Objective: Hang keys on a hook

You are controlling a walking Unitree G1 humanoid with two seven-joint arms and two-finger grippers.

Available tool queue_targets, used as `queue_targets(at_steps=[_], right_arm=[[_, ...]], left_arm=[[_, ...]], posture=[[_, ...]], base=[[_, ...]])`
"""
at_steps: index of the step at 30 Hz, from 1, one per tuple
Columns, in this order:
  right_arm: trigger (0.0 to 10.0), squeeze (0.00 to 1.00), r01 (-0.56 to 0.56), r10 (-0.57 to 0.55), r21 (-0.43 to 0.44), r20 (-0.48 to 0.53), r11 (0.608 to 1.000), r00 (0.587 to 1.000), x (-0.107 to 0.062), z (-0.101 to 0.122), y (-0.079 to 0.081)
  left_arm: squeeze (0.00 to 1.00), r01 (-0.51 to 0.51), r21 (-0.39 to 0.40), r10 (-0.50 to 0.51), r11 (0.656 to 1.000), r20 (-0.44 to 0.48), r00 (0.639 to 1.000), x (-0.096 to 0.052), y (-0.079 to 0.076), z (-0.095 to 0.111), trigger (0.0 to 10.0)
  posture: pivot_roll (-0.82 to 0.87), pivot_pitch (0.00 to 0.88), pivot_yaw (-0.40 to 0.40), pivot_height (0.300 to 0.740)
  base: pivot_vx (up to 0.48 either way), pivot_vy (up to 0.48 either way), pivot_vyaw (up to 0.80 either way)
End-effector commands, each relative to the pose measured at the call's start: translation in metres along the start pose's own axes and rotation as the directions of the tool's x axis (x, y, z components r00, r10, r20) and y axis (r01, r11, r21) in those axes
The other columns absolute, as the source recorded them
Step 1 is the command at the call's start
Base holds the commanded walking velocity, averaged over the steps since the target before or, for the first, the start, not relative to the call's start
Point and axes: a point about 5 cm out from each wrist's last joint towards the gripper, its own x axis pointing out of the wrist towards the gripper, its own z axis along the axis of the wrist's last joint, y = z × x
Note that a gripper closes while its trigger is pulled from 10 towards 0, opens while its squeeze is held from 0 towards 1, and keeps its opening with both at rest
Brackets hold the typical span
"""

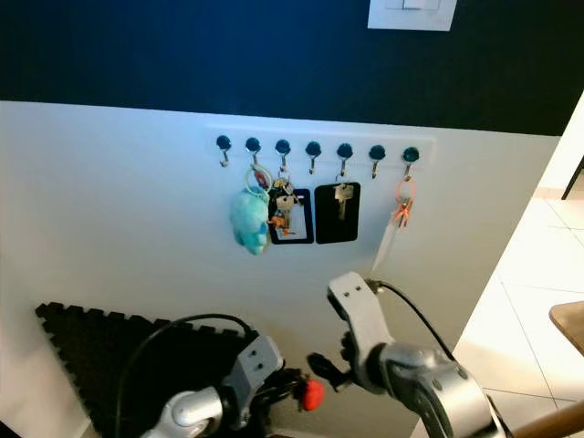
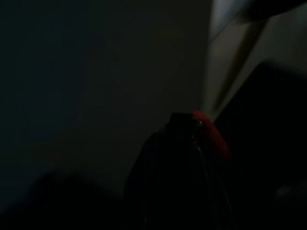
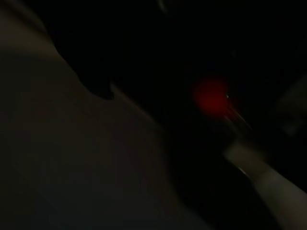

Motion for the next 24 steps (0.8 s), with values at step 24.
queue_targets(at_steps=[24], right_arm=[[10.0,0.00,0.160,-0.108,0.090,-0.427,0.983,0.898,0.039,-0.194,0.013]], left_arm=[[0.00,-0.385,-0.157,0.306,0.909,-0.375,0.875,-0.035,0.024,-0.065,10.0]], posture=[[0.06,0.105,0.016,0.740]], base=[[0.000,0.000,0.00]])
